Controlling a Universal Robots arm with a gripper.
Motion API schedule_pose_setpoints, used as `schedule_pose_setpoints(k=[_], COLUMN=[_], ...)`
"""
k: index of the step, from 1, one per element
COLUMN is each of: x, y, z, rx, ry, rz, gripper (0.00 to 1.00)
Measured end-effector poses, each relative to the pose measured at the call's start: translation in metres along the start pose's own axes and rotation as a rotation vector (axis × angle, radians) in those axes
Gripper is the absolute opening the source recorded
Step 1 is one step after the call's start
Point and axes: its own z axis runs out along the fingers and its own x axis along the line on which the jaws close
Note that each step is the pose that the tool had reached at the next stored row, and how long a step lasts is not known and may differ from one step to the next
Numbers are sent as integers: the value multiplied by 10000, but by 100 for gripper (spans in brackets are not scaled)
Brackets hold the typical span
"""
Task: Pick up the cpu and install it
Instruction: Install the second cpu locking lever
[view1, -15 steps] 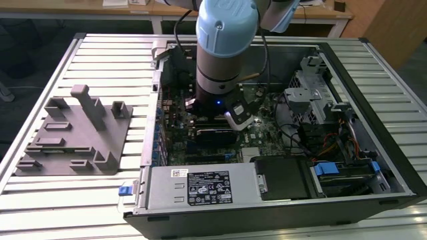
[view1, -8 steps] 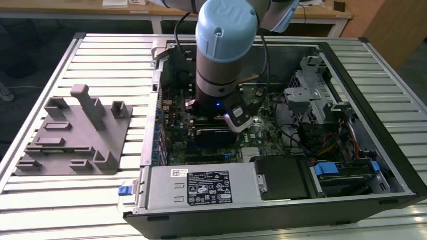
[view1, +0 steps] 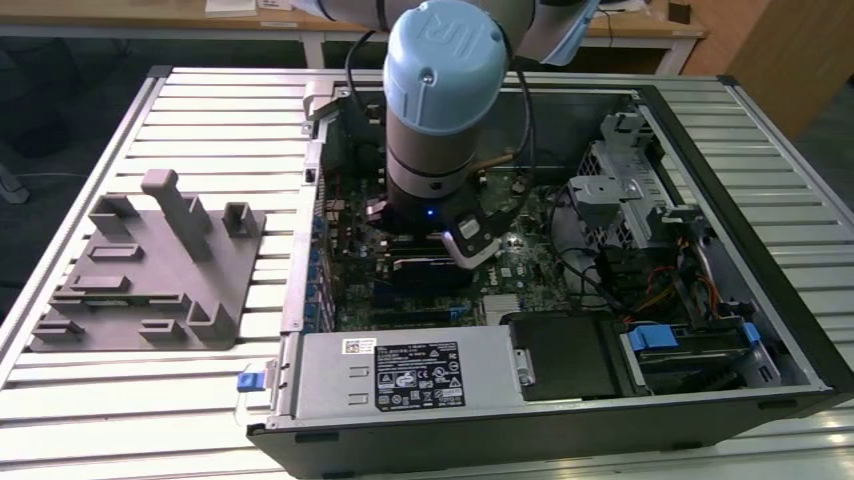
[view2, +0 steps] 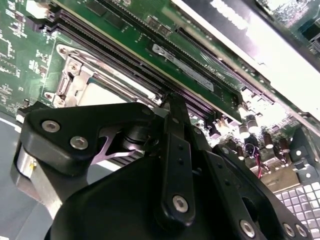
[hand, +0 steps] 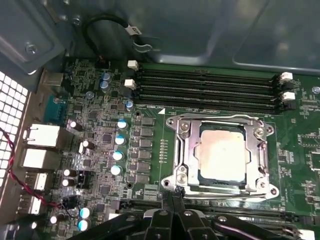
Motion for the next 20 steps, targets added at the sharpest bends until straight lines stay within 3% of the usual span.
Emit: schedule_pose_setpoints(k=[11, 20], x=[43, 58], y=[1, 32], z=[41, 62], rx=[-91, -97], ry=[-124, -188], rz=[394, 600], gripper=[11, 11])
